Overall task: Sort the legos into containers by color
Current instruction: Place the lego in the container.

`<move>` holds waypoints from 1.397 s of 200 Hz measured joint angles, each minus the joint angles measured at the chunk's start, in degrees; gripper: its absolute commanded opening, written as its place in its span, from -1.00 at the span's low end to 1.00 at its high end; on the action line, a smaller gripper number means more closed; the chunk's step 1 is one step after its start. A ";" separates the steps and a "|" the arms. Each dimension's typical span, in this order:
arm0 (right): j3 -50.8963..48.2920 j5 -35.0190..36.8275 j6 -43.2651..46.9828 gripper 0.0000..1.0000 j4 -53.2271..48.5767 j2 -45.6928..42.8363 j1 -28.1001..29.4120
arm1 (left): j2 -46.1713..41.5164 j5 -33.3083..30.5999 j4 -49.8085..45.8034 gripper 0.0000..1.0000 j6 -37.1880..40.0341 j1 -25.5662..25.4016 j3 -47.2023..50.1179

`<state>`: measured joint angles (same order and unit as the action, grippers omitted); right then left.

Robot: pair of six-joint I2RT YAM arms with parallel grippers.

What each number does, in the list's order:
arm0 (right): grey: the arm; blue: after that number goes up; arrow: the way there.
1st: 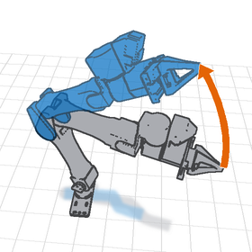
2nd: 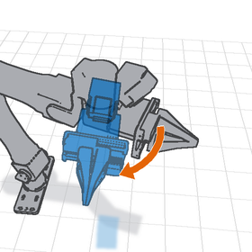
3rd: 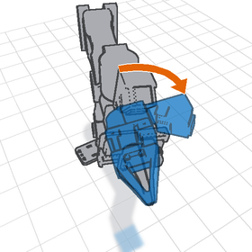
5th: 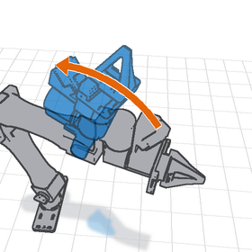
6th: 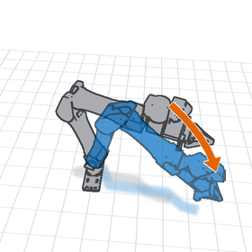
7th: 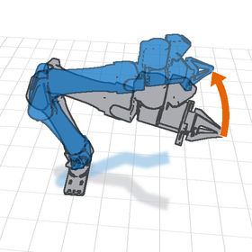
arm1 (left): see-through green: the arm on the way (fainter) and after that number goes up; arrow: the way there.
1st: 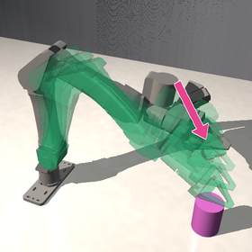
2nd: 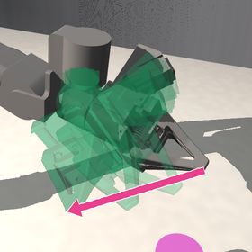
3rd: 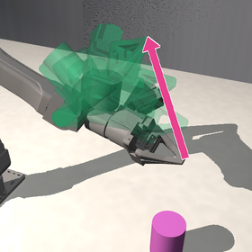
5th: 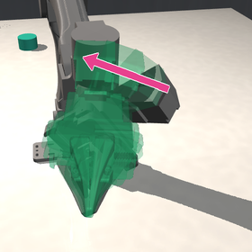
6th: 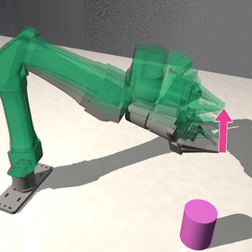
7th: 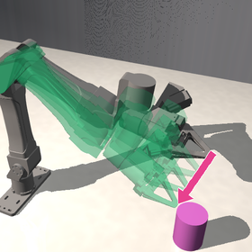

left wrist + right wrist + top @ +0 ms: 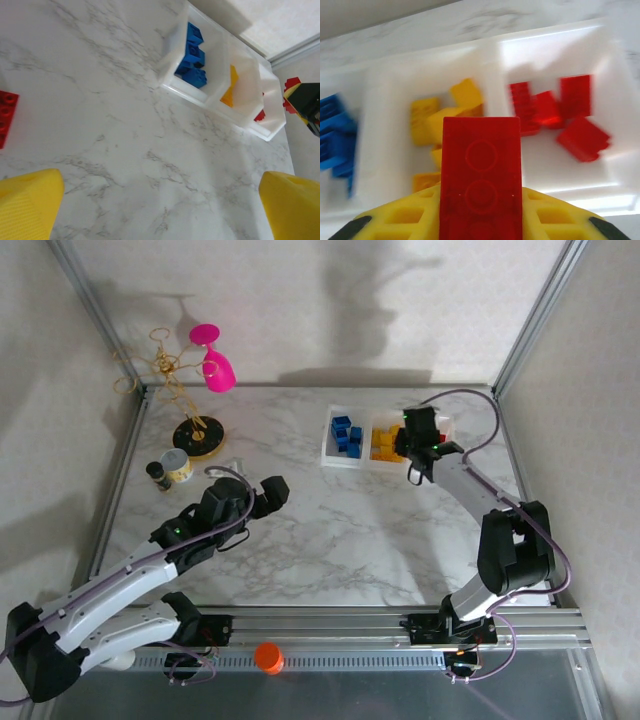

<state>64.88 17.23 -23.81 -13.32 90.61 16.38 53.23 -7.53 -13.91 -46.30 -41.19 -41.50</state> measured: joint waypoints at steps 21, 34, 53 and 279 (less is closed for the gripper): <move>1.51 0.72 0.00 -0.59 -0.13 2.67 -3.87 | 2.49 0.96 2.32 0.99 0.52 -0.52 -1.05; 3.21 0.74 0.07 -0.58 -0.20 5.35 -5.68 | 3.98 1.40 3.39 0.99 1.05 -0.68 -1.75; 6.38 0.79 0.46 -0.46 -0.28 10.08 -7.54 | 5.55 2.01 4.55 0.99 1.57 -0.79 -2.47; 5.92 -4.00 -4.04 0.51 1.01 7.96 27.36 | -10.34 -7.39 -7.91 0.99 0.15 -0.79 -2.95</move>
<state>70.81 13.23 -27.86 -12.32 98.56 43.75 42.89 -14.92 -21.82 -46.15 -41.98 -44.45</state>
